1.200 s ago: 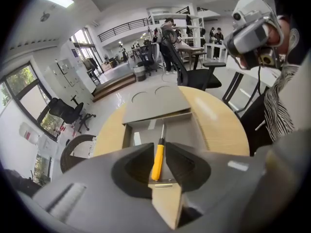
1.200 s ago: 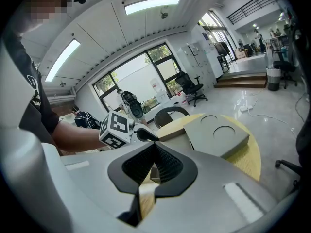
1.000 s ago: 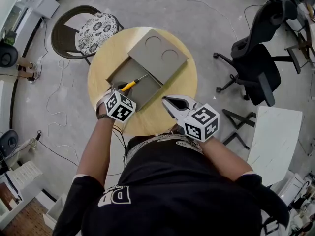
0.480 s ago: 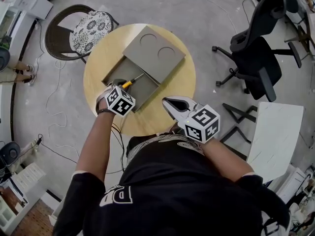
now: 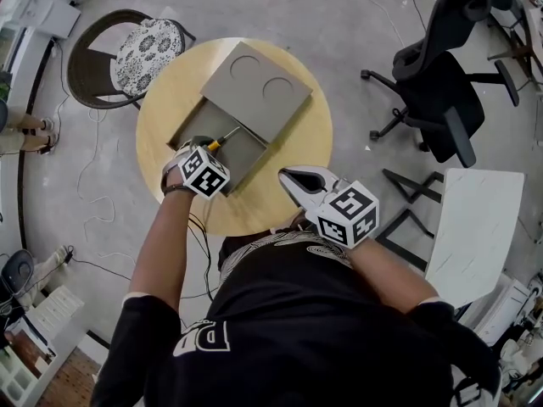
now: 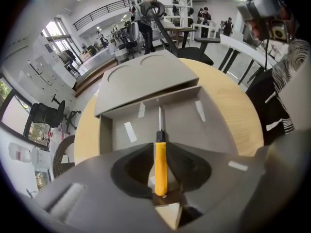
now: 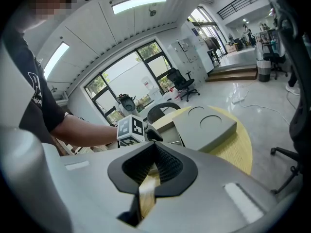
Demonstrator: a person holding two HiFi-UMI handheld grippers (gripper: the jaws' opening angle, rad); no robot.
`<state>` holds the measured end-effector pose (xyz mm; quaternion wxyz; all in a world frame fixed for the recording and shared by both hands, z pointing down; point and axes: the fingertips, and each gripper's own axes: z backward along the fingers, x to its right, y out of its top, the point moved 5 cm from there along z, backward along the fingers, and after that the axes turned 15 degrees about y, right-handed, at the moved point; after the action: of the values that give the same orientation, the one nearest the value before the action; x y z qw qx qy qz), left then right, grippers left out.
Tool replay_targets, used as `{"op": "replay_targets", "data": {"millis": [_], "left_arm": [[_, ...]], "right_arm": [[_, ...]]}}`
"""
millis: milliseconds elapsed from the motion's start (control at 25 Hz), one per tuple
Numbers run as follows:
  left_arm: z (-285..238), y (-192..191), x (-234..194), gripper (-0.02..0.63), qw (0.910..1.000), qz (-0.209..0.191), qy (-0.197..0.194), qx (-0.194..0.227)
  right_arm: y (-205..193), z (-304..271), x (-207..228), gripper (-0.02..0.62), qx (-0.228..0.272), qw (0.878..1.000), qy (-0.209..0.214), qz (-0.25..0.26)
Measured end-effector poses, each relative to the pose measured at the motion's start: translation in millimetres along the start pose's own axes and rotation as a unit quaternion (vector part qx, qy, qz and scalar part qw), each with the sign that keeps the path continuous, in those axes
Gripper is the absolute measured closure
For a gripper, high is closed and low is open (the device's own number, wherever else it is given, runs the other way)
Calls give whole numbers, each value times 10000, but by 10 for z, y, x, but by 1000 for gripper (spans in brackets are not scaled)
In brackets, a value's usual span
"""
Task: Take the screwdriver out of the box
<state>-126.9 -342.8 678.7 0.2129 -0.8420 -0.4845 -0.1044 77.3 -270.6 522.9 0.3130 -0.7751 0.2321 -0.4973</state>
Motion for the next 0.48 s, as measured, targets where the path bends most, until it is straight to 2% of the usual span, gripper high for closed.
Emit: {"op": "replay_targets", "data": {"millis": [480], "left_arm": [[-180, -36, 45, 465, 9992, -89, -247, -295]], "right_arm": [[10, 23, 50, 598, 4, 10000, -8, -21]]}}
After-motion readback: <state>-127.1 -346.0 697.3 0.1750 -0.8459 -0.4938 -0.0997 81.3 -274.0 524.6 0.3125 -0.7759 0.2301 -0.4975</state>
